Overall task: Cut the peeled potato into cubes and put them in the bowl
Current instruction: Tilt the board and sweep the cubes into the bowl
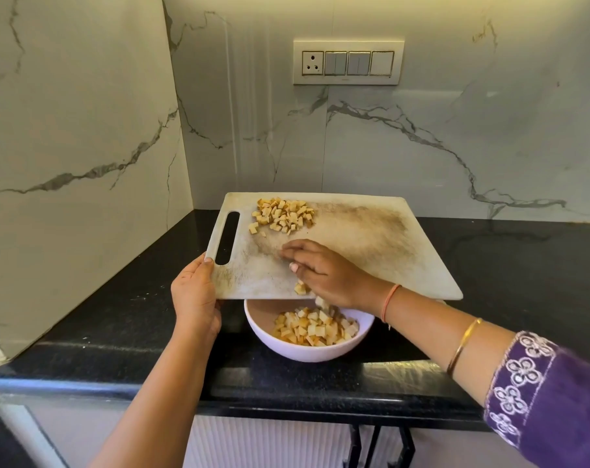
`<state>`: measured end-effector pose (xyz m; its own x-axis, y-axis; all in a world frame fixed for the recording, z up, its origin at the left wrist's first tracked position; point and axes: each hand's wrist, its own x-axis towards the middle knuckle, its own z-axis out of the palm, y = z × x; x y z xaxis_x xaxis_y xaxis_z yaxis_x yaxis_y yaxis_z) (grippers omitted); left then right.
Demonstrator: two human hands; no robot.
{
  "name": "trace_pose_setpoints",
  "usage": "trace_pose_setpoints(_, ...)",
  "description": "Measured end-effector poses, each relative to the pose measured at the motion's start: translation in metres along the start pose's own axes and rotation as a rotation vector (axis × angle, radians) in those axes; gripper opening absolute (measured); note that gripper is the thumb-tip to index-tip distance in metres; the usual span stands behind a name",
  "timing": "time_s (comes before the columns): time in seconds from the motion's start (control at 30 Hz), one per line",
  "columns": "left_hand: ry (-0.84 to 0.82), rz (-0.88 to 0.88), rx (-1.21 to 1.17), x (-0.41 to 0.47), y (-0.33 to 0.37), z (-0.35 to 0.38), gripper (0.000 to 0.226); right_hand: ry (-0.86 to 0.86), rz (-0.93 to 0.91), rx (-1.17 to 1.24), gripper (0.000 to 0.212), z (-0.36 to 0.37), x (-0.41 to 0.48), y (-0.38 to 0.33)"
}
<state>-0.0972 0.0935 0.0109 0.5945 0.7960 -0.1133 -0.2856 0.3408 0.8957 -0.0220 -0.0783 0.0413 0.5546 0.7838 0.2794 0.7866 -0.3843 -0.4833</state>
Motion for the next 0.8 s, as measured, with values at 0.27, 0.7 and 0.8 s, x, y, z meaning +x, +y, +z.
trace_pose_setpoints(0.27,-0.004,0.007,-0.009,0.002,-0.002,-0.001,0.013,-0.071,-0.113,0.057,0.035,0.008,-0.033,-0.009)
trace_pose_setpoints(0.7,-0.048,0.032,-0.014,0.003,-0.005,-0.001,0.015,0.202,-0.124,-0.063,0.022,-0.032,0.006,-0.011)
trace_pose_setpoints(0.8,-0.064,0.035,-0.019,0.002,-0.005,0.001,0.016,0.281,0.005,-0.102,0.027,-0.045,0.042,-0.004)
